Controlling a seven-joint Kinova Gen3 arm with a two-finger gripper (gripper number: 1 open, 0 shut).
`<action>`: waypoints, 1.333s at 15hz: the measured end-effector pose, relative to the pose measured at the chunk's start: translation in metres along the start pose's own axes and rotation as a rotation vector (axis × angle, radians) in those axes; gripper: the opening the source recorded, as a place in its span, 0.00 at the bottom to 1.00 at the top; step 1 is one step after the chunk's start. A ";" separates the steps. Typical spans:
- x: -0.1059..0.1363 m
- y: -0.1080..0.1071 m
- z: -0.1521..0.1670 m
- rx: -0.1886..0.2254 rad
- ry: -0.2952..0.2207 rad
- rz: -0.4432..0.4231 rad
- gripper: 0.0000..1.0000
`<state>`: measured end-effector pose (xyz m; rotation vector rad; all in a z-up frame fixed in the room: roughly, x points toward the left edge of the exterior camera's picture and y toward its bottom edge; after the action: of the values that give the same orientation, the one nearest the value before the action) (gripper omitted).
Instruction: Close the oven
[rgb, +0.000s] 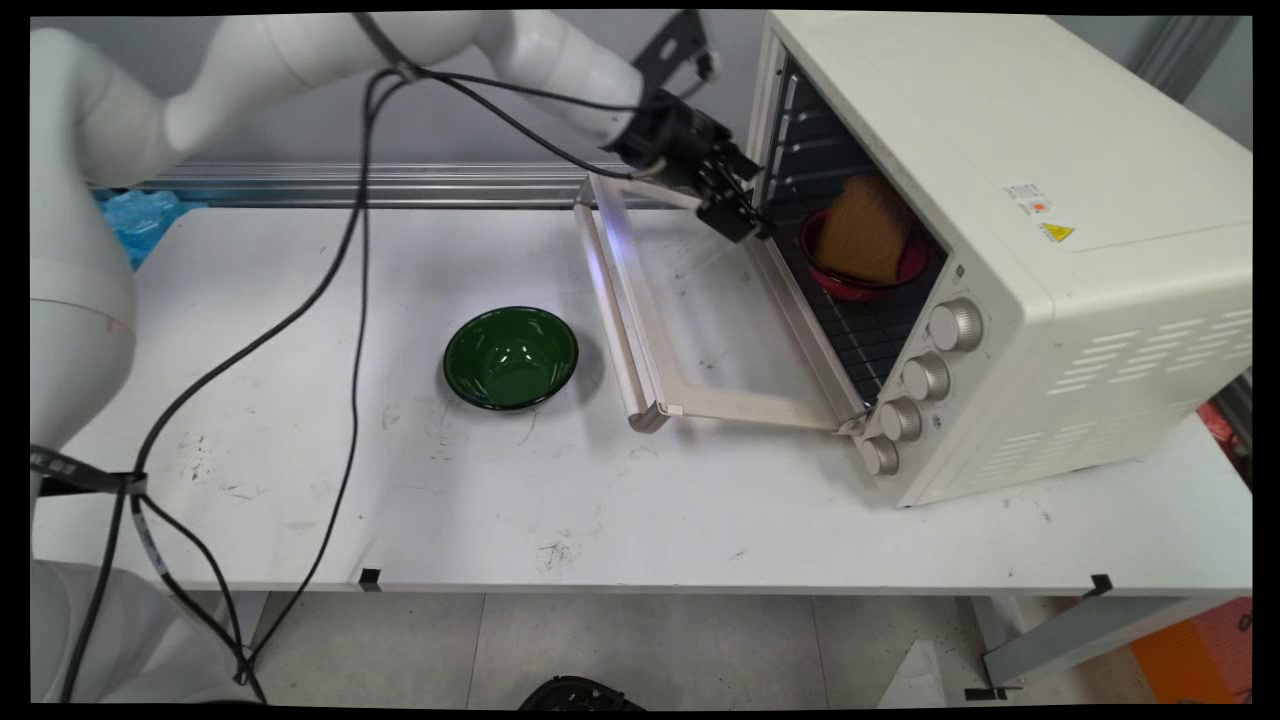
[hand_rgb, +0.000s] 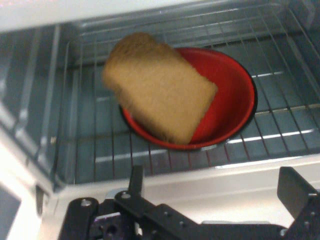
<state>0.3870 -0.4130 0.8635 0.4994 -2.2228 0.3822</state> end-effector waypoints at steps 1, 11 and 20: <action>-0.004 -0.001 -0.010 0.002 0.002 -0.033 1.00; -0.058 0.004 -0.101 -0.007 -0.021 -0.229 1.00; -0.113 0.015 -0.154 -0.010 -0.113 -0.283 1.00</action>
<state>0.5477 -0.3085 0.8713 0.8362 -2.2184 0.1977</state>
